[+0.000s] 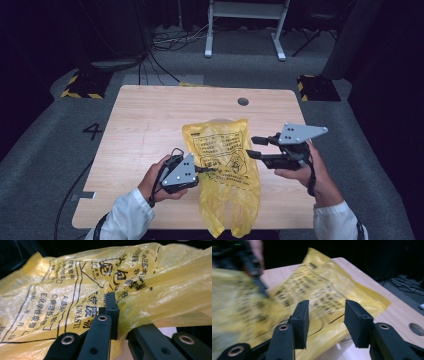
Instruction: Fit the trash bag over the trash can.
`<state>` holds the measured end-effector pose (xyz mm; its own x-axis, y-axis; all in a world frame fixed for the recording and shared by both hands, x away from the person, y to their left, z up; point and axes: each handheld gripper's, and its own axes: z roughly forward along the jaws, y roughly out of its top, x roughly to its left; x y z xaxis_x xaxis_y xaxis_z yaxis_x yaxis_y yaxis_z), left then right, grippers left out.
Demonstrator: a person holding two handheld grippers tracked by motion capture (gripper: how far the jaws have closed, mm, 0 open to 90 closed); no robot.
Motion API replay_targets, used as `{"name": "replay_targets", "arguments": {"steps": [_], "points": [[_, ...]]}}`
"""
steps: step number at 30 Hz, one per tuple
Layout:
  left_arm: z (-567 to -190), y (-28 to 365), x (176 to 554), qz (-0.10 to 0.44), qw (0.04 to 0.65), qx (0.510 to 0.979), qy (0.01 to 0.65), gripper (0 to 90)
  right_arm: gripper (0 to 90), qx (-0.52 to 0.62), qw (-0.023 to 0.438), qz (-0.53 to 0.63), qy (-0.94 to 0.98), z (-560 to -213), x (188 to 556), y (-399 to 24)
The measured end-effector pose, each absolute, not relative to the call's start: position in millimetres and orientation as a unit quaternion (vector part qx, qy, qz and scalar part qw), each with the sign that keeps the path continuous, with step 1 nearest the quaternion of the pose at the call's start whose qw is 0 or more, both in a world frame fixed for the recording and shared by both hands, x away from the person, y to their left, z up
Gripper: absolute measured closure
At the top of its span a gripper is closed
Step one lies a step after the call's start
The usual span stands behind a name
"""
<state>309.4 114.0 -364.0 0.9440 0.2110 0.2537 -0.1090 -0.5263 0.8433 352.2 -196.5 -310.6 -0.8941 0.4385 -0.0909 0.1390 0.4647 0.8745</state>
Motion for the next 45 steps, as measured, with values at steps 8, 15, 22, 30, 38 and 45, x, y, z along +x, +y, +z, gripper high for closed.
{"name": "replay_targets", "arguments": {"steps": [8, 15, 22, 30, 38, 45], "points": [[-363.9, 118.2, 315.3, 0.153, 0.487, 0.859, 0.034, 89.4, 59.3, 0.182, 0.158, 0.449, 0.860, -321.3, 391.2, -160.7], [-362.7, 127.3, 318.4, 0.161, 0.513, 0.841, 0.055, 88.7, 74.1, 0.176, 0.110, 0.345, 0.915, -345.5, 408.1, -133.9], [-357.7, 133.3, 322.9, 0.190, 0.538, 0.817, 0.084, 71.4, 77.1, 0.171, 0.052, 0.272, 0.946, -365.4, 413.5, -119.1], [-358.8, 127.9, 334.0, 0.204, 0.524, 0.822, 0.091, 87.4, 53.4, 0.181, 0.056, 0.255, 0.948, -366.4, 415.3, -118.1], [-363.1, 128.5, 346.3, 0.203, 0.510, 0.824, 0.139, 89.6, 37.4, 0.188, 0.103, 0.385, 0.898, -348.2, 401.0, -153.6], [-366.4, 128.4, 356.5, 0.202, 0.505, 0.819, 0.182, 89.6, 32.1, 0.175, 0.154, 0.455, 0.859, -338.8, 376.5, -189.9]]}}
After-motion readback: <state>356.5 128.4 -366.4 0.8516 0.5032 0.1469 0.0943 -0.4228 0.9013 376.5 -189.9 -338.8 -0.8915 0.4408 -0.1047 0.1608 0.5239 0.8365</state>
